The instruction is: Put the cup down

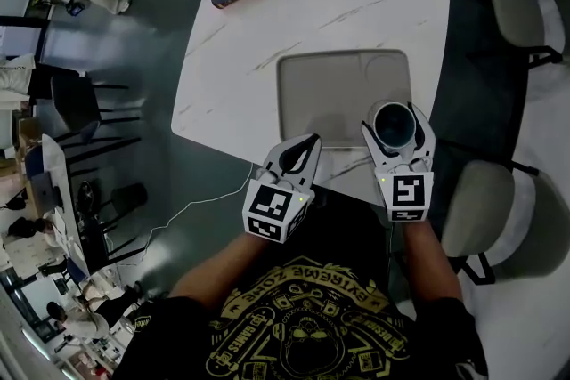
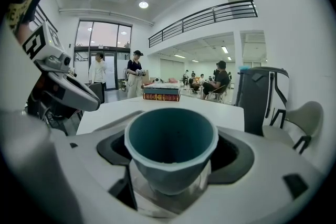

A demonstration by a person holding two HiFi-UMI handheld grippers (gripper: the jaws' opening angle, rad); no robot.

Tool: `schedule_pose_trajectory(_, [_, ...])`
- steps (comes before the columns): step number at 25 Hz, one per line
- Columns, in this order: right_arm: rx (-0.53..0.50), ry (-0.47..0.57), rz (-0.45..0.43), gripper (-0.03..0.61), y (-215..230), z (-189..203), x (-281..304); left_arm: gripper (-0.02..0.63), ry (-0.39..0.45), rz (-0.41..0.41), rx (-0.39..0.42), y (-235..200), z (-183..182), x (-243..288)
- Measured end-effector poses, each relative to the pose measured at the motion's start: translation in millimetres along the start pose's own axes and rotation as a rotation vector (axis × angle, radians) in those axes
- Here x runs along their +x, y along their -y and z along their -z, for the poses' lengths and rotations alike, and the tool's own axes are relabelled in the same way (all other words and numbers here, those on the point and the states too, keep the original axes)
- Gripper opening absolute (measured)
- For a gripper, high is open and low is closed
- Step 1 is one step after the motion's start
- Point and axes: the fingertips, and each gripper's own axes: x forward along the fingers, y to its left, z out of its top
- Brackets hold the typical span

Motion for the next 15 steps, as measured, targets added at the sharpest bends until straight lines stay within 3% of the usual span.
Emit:
schedule_pose_trajectory(8, [0.017, 0.016, -0.015, 0.393, -4, 2, 0, 0.000, 0.009, 0.023, 0.004, 1, 7, -3])
schedule_pose_trajectory(15, [0.058, -0.006, 0.036, 0.445, 3, 3, -10, 0.000, 0.063, 0.065, 0.034, 2, -7, -16])
